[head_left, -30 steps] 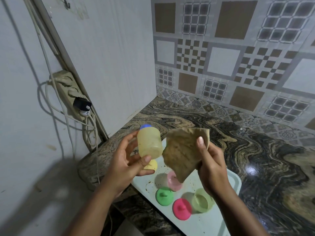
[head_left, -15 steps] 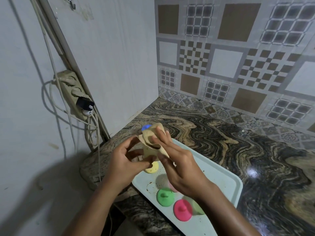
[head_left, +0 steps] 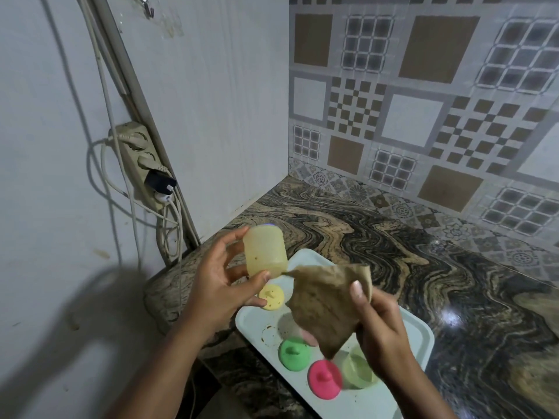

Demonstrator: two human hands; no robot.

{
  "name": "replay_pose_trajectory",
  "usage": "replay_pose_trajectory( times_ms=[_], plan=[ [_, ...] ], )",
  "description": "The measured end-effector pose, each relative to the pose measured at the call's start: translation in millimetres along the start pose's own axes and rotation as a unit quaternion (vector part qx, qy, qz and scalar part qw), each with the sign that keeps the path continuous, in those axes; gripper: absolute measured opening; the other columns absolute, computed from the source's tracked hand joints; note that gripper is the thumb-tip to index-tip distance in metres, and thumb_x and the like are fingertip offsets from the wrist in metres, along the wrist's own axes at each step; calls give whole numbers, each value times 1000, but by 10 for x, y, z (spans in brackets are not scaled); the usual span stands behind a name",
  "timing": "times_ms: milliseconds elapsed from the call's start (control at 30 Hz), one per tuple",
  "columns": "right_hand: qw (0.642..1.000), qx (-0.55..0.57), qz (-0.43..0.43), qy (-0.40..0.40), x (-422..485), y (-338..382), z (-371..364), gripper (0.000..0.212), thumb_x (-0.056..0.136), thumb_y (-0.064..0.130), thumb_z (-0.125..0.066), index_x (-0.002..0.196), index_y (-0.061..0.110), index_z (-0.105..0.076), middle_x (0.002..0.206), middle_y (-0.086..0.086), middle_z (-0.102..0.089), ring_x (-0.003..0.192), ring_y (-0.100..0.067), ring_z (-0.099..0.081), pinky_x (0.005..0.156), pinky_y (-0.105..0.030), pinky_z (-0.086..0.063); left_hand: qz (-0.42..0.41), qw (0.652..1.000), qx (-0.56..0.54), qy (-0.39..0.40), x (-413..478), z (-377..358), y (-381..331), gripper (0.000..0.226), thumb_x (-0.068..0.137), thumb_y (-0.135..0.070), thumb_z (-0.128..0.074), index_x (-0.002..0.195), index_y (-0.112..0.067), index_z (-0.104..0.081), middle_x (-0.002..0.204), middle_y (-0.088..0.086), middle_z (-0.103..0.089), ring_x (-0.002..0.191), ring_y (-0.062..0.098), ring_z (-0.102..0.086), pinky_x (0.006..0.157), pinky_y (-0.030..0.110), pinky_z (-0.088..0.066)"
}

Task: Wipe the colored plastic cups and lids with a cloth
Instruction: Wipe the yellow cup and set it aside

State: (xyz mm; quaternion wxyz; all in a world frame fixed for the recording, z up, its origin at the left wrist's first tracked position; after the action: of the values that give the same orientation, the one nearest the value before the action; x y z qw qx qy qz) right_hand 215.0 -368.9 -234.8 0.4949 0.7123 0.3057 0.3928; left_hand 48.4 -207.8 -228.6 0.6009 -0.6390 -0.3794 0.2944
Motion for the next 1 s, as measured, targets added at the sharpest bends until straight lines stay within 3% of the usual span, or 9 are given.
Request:
replay_pose_trajectory(
  times_ms=[167,300,367,467,567,633,733,833,1000],
  plan=[
    [997,50,-5,-50,257,70,82,62,82,67,-70,91,5,-75,78,-25,-69,76,-34,-64,71,-55,-51,-9,1000,22,10,-22,-48,40,81,72,11,-82,138,-29,-56,133,-9,-63,106,27,-71,61,54,-62],
    [997,-49,38,-40,430,155,-94,61,99,44,-51,80,-15,-52,59,-22,-49,56,-23,-46,46,-44,-35,-4,999,38,35,-40,-145,57,76,72,14,-80,135,-21,-55,133,0,-63,106,13,-71,63,39,-63],
    [991,-128,43,3,482,131,-232,53,98,47,-48,88,-4,-59,64,-8,-52,60,-19,-46,50,-48,-38,6,998,35,52,-31,-194,91,78,72,13,-81,135,-27,-57,132,-1,-65,106,19,-73,63,44,-63],
    [971,-217,64,81,487,67,-367,32,105,31,-45,128,33,-67,131,22,-65,115,-11,-67,87,-34,-55,10,998,33,56,-24,-240,66,70,65,-4,-88,123,-36,-67,128,-4,-68,102,29,-73,65,55,-61],
    [951,-272,100,112,466,24,-386,41,107,22,-45,146,19,-55,162,13,-35,138,-19,-53,95,-41,-55,-4,999,38,38,-10,-222,-10,60,64,-8,-84,114,-39,-72,123,-10,-71,95,22,-76,68,47,-63],
    [948,-279,99,118,422,-10,-406,41,107,29,-43,146,23,-54,162,20,-34,109,-43,-67,76,-51,-55,-8,999,43,25,24,-182,-9,63,66,-3,-82,122,-28,-68,124,-5,-71,96,22,-76,68,42,-63],
    [946,-285,104,112,367,-45,-376,44,106,35,-42,145,23,-56,155,21,-46,87,-37,-72,67,-51,-52,-14,997,72,-3,72,-102,44,73,68,5,-88,132,-18,-62,125,1,-70,101,20,-74,67,29,-61],
    [947,-274,113,120,303,-41,-315,35,106,21,-45,131,12,-67,152,7,-54,127,-21,-64,81,-46,-56,-24,996,85,-27,90,-58,39,80,58,-2,-94,128,-29,-64,121,-11,-72,97,14,-74,68,35,-63],
    [948,-270,118,124,192,-43,-201,34,105,21,-45,125,13,-71,122,5,-73,117,-13,-69,76,-33,-54,-32,993,108,-22,133,-12,13,83,58,-2,-93,130,-30,-61,120,-23,-70,99,12,-74,85,41,-61]
  ],
)
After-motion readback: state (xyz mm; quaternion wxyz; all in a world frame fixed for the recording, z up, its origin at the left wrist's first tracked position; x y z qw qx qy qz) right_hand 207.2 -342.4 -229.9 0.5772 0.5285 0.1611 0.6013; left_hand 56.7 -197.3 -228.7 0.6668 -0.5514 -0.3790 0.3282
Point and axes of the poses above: each hand's wrist, its own x-axis towards the middle knuckle, its own z-axis out of the back of the hand, y = z × x, the point moved 5 cm from there along x, towards the middle knuckle
